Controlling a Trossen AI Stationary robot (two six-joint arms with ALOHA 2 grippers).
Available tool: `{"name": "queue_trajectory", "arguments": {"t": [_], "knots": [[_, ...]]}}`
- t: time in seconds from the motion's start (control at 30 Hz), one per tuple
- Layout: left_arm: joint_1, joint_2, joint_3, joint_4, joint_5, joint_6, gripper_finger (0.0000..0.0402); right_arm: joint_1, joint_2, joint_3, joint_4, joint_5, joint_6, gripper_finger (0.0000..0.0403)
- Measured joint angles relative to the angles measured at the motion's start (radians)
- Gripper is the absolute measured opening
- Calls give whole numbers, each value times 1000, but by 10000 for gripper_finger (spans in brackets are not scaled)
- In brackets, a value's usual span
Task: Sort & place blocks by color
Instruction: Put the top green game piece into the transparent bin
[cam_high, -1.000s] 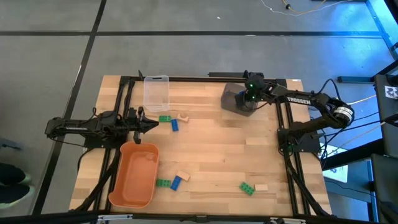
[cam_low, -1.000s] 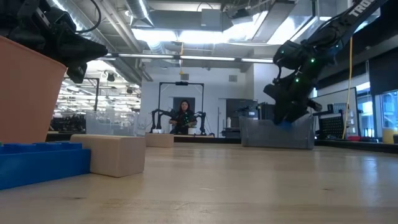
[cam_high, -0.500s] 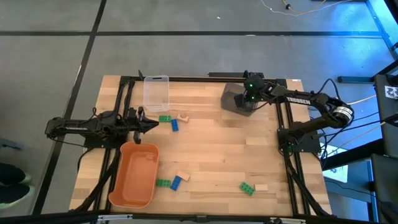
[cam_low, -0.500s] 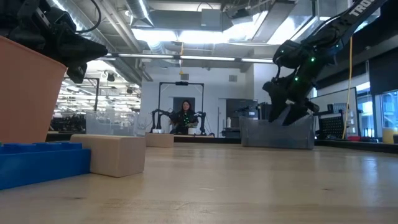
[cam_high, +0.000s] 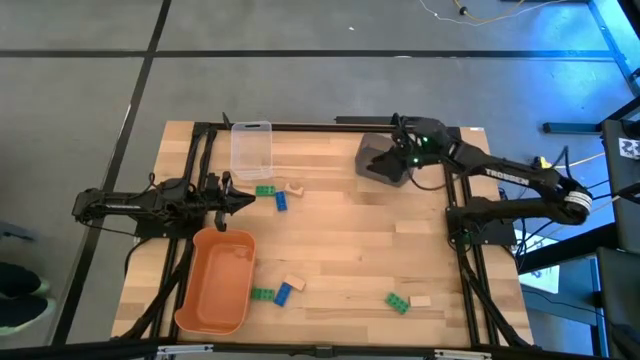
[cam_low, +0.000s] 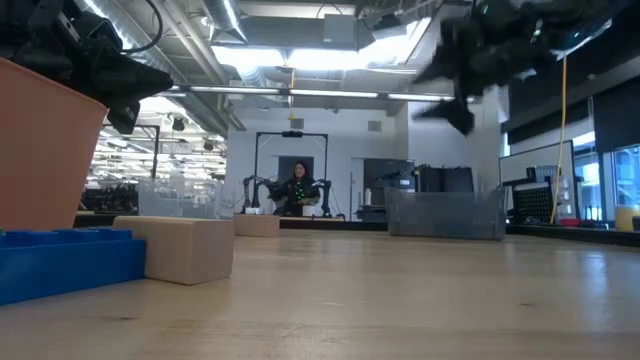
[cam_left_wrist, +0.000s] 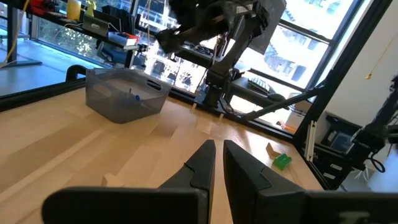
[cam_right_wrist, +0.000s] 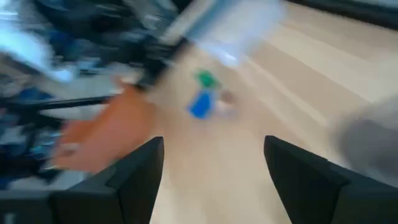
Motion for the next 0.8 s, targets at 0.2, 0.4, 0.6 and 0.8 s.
{"name": "queue_trajectory", "arguments": {"t": [0.2,0.4,0.6,0.8], "knots": [[0,0,0,0,0,0,25,183,-28,0,292,24,105,277],[0,0,0,0,0,0,25,309,-28,1,423,139,55,277],[0,0,0,5,-26,28,25,360,-27,1,457,166,66,277],[0,0,0,22,-60,19,25,375,-27,1,514,268,99,277]]}}
